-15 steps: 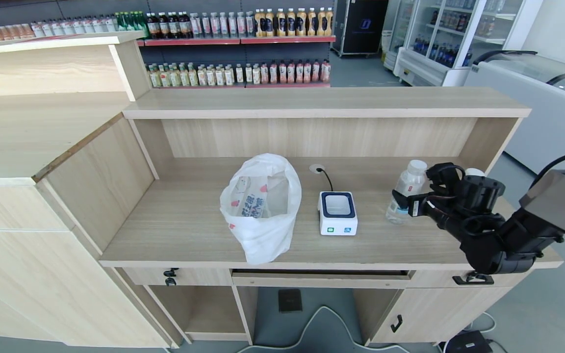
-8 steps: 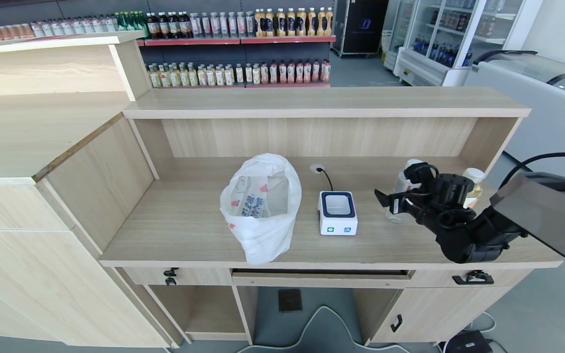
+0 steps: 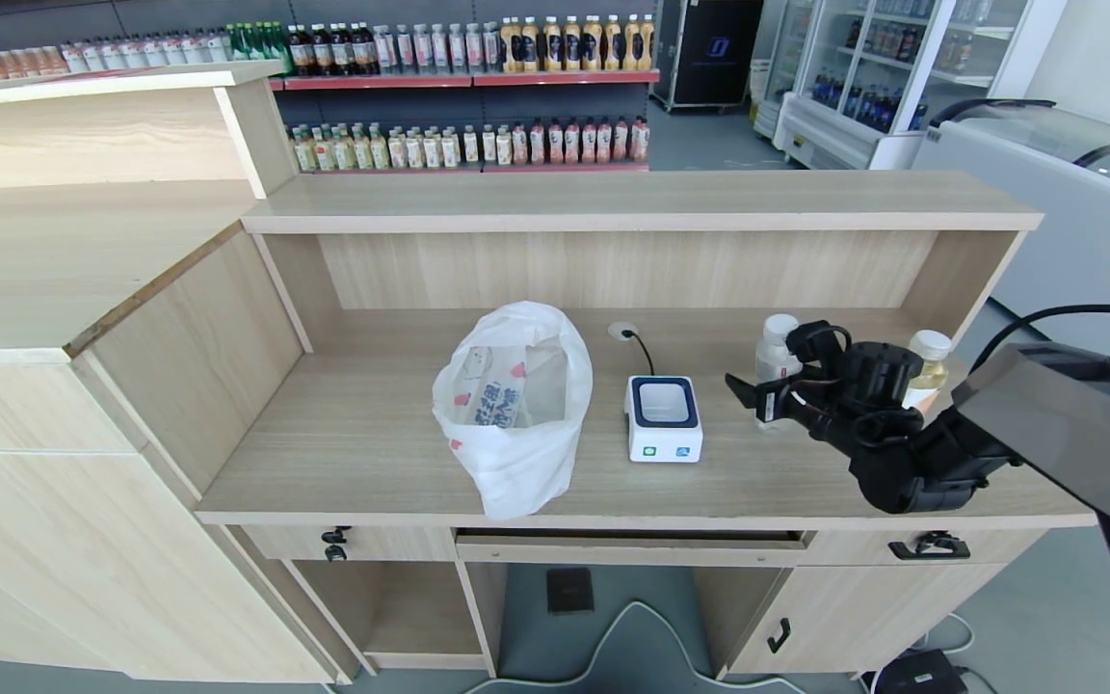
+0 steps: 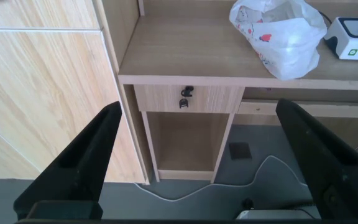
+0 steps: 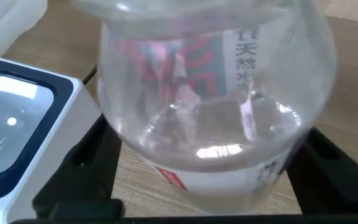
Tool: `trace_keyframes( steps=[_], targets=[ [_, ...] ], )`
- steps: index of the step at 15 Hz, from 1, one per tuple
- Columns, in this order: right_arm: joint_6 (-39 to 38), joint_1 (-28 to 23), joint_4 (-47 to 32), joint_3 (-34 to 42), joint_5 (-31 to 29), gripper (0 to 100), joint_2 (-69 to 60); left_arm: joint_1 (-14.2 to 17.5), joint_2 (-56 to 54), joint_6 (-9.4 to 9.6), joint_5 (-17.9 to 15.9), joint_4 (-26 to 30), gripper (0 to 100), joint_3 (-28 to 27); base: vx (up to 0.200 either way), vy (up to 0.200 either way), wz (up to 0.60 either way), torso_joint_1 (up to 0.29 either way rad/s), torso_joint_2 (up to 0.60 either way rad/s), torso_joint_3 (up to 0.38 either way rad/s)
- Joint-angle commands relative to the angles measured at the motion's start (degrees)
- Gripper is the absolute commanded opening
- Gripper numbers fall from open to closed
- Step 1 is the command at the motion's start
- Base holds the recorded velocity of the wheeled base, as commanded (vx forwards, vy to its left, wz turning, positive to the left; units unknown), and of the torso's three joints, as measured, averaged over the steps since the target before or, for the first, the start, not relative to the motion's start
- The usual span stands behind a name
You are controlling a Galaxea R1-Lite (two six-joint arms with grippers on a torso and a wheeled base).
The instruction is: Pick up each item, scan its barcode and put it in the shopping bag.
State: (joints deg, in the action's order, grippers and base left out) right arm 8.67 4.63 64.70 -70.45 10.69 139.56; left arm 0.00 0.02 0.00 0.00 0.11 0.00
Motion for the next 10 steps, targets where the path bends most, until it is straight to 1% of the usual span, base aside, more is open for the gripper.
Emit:
trace_keyframes(
  steps=[1, 3, 5, 7, 10],
  targets=[
    [-0.05, -1.47, -1.77, -1.18, 0.12, 0, -1.66, 0.0, -0.02, 0.0, 0.0, 0.07, 100, 0.0, 0.0, 0.0, 0.0, 0.0, 0.0, 0.0],
    [0.03, -3.49, -4.75, -1.27, 0.03, 0, -3.33, 0.0, -0.02, 0.0, 0.0, -0.02, 100, 0.0, 0.0, 0.0, 0.0, 0.0, 0.0, 0.0],
    [0.21, -5.42, -6.07, -1.45, 0.03, 0, -4.21, 0.0, -0.02, 0.0, 0.0, -0.02, 100, 0.0, 0.0, 0.0, 0.0, 0.0, 0.0, 0.0],
    [0.3, -6.13, -6.16, -1.62, 0.03, 0, -4.47, 0.0, -0.02, 0.0, 0.0, -0.02, 100, 0.0, 0.0, 0.0, 0.0, 0.0, 0.0, 0.0],
    [1.0, -6.21, -6.07, 0.31, -0.23, 0, -4.56, 0.0, -0.02, 0.0, 0.0, 0.07, 100, 0.0, 0.0, 0.0, 0.0, 0.0, 0.0, 0.0]
  ],
)
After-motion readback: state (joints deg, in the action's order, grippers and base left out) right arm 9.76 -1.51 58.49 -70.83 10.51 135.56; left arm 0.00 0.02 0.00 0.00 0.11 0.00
